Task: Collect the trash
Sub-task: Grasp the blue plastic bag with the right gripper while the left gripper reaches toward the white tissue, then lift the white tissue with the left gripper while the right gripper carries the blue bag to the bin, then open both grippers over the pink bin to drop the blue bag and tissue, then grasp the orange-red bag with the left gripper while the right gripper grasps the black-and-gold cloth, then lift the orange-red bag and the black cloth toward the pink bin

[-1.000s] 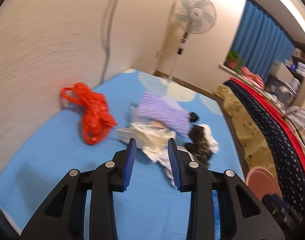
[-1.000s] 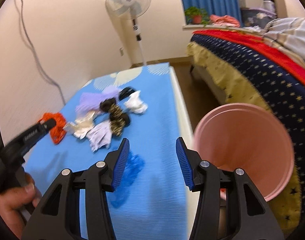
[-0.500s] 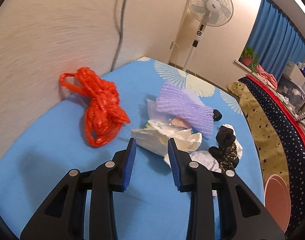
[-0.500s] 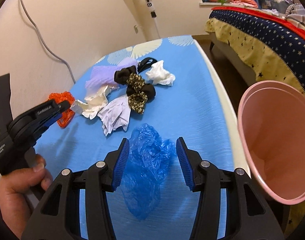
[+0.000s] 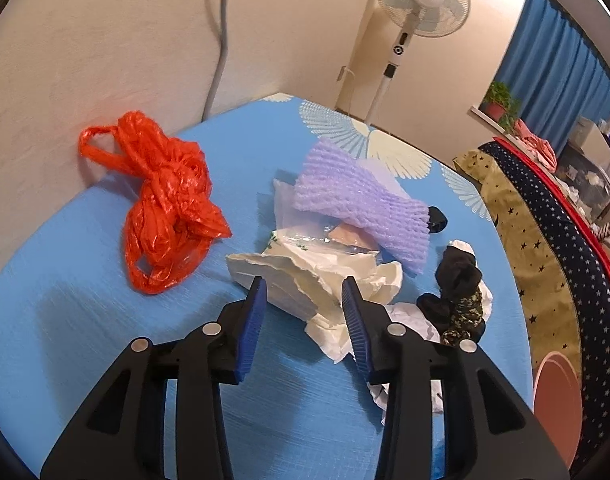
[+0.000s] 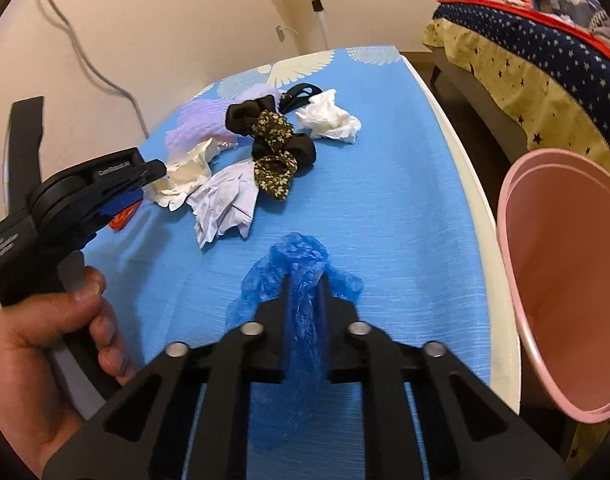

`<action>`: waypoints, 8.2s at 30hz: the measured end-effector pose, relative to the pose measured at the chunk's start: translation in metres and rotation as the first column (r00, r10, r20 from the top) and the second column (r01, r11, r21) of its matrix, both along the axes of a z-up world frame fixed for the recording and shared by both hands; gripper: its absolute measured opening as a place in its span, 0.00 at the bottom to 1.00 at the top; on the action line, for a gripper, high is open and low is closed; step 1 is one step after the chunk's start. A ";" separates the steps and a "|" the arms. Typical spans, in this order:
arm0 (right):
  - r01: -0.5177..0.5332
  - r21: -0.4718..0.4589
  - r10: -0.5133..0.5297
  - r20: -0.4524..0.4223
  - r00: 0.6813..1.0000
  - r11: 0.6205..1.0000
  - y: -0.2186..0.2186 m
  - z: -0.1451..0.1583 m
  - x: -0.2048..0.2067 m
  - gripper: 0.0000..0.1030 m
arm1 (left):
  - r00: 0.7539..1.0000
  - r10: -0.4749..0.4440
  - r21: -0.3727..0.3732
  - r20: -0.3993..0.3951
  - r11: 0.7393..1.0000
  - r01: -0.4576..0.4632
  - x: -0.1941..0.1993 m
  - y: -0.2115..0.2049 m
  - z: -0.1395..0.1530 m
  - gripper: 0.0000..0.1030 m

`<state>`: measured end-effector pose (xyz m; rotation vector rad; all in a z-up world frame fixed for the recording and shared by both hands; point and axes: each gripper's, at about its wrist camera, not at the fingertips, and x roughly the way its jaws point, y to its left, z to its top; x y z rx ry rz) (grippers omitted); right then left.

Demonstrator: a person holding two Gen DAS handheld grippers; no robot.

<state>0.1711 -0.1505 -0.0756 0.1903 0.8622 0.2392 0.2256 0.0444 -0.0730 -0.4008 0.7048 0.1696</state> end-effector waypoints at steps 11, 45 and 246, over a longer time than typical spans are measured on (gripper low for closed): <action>0.030 0.001 -0.030 0.095 0.995 1.000 -0.005 0.029 -0.010 0.03 | 0.999 0.036 0.075 -0.018 0.997 -0.034 -0.012 0.007 0.010 0.01; 0.243 -0.060 -0.205 0.362 0.909 0.968 -0.063 0.127 -0.108 0.03 | 0.947 -0.270 0.210 0.173 0.950 0.232 -0.119 -0.062 0.092 0.01; 0.139 0.031 -0.142 0.292 0.946 0.990 -0.015 0.109 -0.031 0.01 | 0.977 -0.156 0.214 0.144 0.969 0.123 -0.072 -0.027 0.077 0.17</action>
